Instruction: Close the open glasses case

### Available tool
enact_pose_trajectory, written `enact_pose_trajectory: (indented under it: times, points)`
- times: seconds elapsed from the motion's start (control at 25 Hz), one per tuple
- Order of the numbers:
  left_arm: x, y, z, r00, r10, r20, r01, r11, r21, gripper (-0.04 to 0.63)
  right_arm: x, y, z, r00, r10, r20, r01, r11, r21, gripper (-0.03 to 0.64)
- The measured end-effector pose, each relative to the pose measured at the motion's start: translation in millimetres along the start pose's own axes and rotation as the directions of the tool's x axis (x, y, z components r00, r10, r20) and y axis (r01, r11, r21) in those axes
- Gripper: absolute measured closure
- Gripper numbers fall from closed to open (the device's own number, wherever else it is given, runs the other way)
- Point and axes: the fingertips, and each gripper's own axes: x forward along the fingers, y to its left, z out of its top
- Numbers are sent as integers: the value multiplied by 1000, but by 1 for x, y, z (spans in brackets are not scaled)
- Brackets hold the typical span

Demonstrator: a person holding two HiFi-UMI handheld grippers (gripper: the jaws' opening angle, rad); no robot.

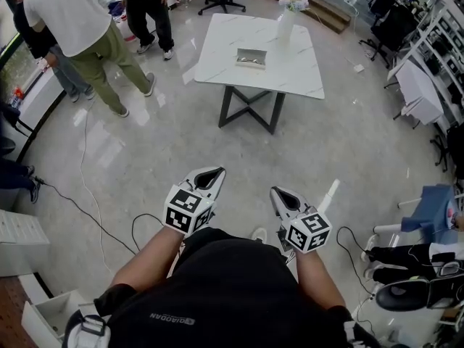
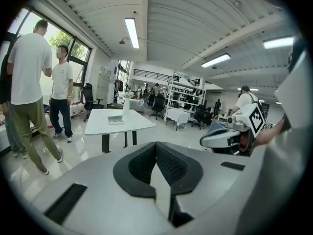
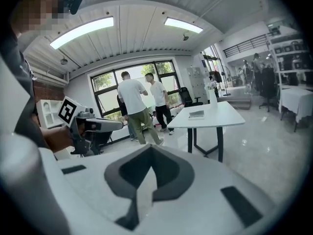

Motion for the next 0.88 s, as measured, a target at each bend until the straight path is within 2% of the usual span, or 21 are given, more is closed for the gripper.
enact_pose_trajectory:
  times: [0.16,0.32,0.6,0.88]
  points:
    - [-3,3,-7,1000,-24,-18,24,1000,-7,592,6,7,-4,1000,-1,-5,1,1000,30,615]
    - [-13,10,-10,999,-35,-20,34,999,-6,592,13,19,-3,1000,-16,-4,16,1000,16,615]
    - [-36,42,-8,1000,-29,0,29,1000,-3,592,35,46,2,1000,-24,12,24,1000,10,615]
    - [-54,63,-21,998,-54,-25,54,999,8,592,51,70,-5,998,-55,16,54,998,34,615]
